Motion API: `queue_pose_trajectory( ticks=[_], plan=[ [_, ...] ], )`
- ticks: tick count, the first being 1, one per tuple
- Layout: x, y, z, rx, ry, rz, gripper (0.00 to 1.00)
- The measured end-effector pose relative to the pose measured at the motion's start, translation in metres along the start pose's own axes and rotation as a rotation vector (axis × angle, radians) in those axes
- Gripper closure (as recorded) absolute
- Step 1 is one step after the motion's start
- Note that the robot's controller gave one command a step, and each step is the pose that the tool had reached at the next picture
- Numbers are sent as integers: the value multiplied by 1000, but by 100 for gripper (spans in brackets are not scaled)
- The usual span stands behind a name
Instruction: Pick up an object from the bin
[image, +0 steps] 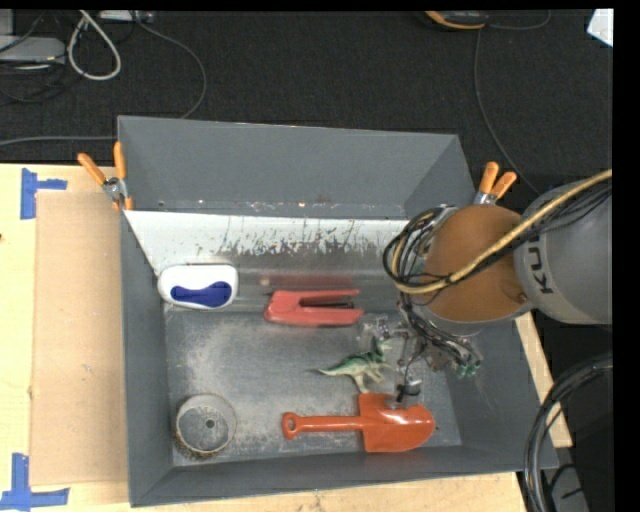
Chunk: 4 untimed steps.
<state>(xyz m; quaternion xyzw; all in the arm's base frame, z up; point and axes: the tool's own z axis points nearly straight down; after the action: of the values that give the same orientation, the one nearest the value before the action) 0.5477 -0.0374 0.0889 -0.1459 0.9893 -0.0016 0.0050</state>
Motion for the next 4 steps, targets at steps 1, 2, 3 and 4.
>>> queue_pose_trajectory(
  ticks=[1, 2, 3, 4],
  plan=[
    [52, -4, 15, -3, 8, 270, 0],
    [8, 15, 19, 0, -3, -50, 0],
    [37, 30, 18, -2, 10, 280, 0],
    [33, 30, 19, -2, 7, 242, 0]
  ],
)
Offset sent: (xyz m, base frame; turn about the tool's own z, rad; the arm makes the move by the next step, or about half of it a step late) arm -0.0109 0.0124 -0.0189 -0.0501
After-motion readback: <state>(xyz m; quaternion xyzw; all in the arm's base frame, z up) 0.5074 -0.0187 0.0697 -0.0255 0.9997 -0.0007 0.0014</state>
